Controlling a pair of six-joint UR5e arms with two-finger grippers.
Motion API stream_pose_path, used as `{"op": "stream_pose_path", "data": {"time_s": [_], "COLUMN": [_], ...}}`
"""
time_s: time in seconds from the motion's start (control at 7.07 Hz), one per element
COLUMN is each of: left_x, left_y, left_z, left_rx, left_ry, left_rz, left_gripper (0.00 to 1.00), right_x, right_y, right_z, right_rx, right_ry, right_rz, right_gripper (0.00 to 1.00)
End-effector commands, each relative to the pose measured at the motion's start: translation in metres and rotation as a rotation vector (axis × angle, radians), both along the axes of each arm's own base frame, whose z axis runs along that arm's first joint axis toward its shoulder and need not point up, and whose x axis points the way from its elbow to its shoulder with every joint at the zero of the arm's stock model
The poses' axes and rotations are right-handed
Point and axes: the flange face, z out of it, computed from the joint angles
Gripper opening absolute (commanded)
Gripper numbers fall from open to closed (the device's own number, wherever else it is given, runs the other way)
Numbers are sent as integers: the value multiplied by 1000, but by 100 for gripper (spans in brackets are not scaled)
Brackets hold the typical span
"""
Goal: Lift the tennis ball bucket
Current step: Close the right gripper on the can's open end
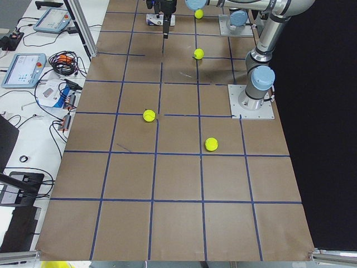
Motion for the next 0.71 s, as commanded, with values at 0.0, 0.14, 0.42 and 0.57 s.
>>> {"op": "stream_pose_path", "data": {"time_s": [0.0,0.14,0.42,0.57], "left_x": [0,0,0,0], "left_y": [0,0,0,0], "left_z": [1,1,1,1], "left_rx": [-2,-2,-2,-2], "left_ry": [0,0,0,0], "left_rz": [0,0,0,0], "left_gripper": [100,100,100,100], "right_x": [3,2,2,4], "right_y": [-7,-12,-12,-12], "right_z": [-20,-43,-45,-41], "right_rx": [-5,3,6,2], "right_ry": [-5,-6,-8,-5], "right_rz": [0,0,-1,-4], "right_gripper": [100,100,96,86]}}
